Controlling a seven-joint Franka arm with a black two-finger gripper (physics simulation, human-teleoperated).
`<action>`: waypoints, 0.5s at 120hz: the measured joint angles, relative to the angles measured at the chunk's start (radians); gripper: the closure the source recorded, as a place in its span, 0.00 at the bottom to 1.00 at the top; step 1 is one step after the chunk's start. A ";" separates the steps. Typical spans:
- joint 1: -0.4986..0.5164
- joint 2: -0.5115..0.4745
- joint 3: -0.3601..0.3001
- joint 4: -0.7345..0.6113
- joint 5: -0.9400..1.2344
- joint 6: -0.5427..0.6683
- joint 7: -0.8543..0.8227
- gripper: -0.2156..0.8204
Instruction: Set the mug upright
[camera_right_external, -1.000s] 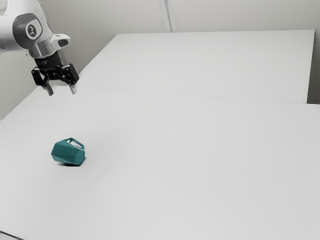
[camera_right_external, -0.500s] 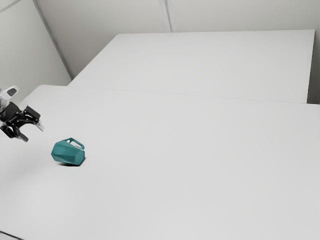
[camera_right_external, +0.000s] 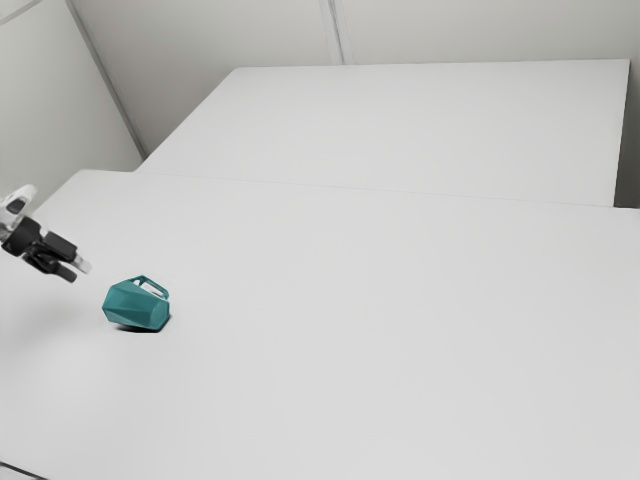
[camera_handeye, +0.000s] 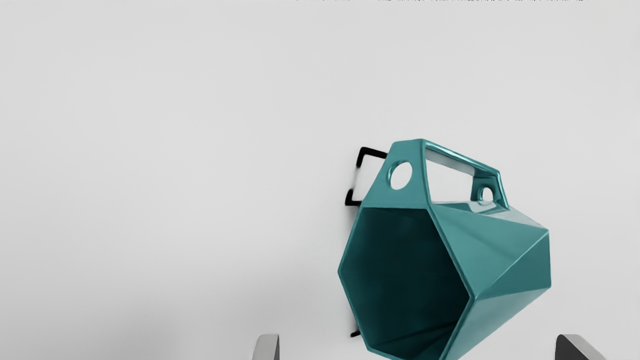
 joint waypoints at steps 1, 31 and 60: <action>0.001 0.001 0.000 -0.005 -0.008 -0.001 0.007 0.21; 0.038 0.019 0.001 -0.088 -0.201 -0.018 0.184 0.21; 0.032 0.043 0.000 -0.120 -0.260 -0.022 0.294 0.21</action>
